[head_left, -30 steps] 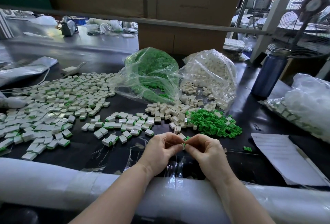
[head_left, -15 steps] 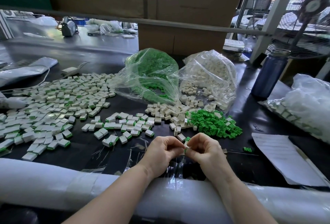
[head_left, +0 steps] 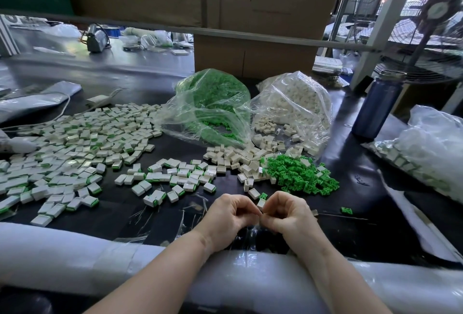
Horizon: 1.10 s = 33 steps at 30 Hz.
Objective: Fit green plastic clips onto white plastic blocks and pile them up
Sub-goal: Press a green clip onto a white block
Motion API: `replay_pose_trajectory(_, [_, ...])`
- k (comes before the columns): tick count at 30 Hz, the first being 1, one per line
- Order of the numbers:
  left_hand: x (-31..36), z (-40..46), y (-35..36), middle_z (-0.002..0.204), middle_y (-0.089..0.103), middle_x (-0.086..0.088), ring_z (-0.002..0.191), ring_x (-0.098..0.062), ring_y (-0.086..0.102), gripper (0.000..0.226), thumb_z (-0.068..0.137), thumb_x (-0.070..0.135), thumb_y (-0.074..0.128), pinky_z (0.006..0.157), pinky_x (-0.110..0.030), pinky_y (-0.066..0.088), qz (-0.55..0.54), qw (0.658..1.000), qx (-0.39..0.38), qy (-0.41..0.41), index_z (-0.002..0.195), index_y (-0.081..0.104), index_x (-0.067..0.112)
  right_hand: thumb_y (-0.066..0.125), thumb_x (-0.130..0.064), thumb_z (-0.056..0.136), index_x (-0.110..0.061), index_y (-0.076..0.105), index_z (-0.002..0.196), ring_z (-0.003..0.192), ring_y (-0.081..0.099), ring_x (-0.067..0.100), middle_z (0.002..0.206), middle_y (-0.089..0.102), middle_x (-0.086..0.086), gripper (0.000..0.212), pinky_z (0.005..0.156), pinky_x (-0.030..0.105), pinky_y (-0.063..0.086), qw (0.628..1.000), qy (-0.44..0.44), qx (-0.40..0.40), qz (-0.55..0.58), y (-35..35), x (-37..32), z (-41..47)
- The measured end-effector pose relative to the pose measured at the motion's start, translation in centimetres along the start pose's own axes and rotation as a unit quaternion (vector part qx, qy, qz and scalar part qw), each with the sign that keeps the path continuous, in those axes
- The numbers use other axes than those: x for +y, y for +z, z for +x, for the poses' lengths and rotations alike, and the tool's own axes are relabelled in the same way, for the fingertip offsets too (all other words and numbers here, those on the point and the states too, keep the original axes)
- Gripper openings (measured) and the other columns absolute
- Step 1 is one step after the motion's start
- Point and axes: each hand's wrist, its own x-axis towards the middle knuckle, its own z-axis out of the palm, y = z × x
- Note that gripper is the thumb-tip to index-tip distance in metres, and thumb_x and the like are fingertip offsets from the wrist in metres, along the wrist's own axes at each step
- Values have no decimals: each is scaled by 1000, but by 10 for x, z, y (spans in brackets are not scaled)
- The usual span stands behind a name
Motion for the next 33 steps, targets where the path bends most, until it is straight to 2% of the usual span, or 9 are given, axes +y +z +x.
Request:
replay_pose_trajectory(5, [-1,0,2,73,65,4,69,-2,58,12,81,0,67,74,-15,48,9,1000,8,12,80,70,12,65,15,71,-8,59,67,54,59,9,57,62,-1,25,52,17,45,1000,-5,8,5,1,0,1])
replay_pose_trajectory(8, [0,0,3,73,66,4,68,-4,59,12,83,5,67,71,-16,49,-15,999,41,11,83,69,16,67,11,74,-5,61,70,55,58,16,58,63,7,18,51,20,46,998,2,43,49,1,1,2])
replay_pose_trajectory(11, [0,0,5,81,68,2,73,-3,61,19,78,4,72,74,-13,50,-19,999,43,11,92,68,15,66,9,77,-3,64,72,48,56,11,54,63,4,13,47,18,45,995,8,62,74,1,2,3])
replay_pose_trajectory(13, [-2,1,6,88,70,-4,80,-11,65,22,78,3,72,81,-20,52,-12,998,52,14,95,66,17,65,6,80,-2,65,74,46,57,8,53,64,3,10,46,17,46,994,10,66,82,1,2,3])
replay_pose_trajectory(16, [-3,1,6,86,70,-9,82,-22,68,11,85,11,66,83,-33,55,-29,998,63,12,88,65,22,65,1,82,-5,68,74,51,58,10,58,67,5,10,50,20,49,992,12,74,100,0,2,2])
replay_pose_trajectory(19, [-4,2,5,85,72,-4,84,-18,68,7,87,14,63,84,-33,54,-20,997,70,8,88,69,18,65,3,81,-5,68,74,52,58,10,59,66,6,11,51,19,49,993,5,69,95,-1,1,0])
replay_pose_trajectory(24, [-5,2,3,83,71,1,78,-8,63,13,88,17,62,79,-21,51,21,999,48,7,96,72,12,62,3,84,-1,64,74,48,57,6,55,63,3,11,48,18,48,996,19,79,43,5,0,1])
replay_pose_trajectory(28, [-3,1,3,86,72,-5,82,-17,66,14,89,17,62,81,-26,52,36,999,38,-1,95,73,11,61,1,86,0,64,75,49,55,7,57,61,5,11,50,19,48,997,29,72,10,7,-2,1])
replay_pose_trajectory(33, [-4,0,2,76,68,4,70,-3,59,12,89,16,62,74,-17,49,38,999,36,-2,92,72,13,61,2,85,0,64,72,46,53,5,52,60,0,14,48,17,46,998,26,56,5,6,-5,-1])
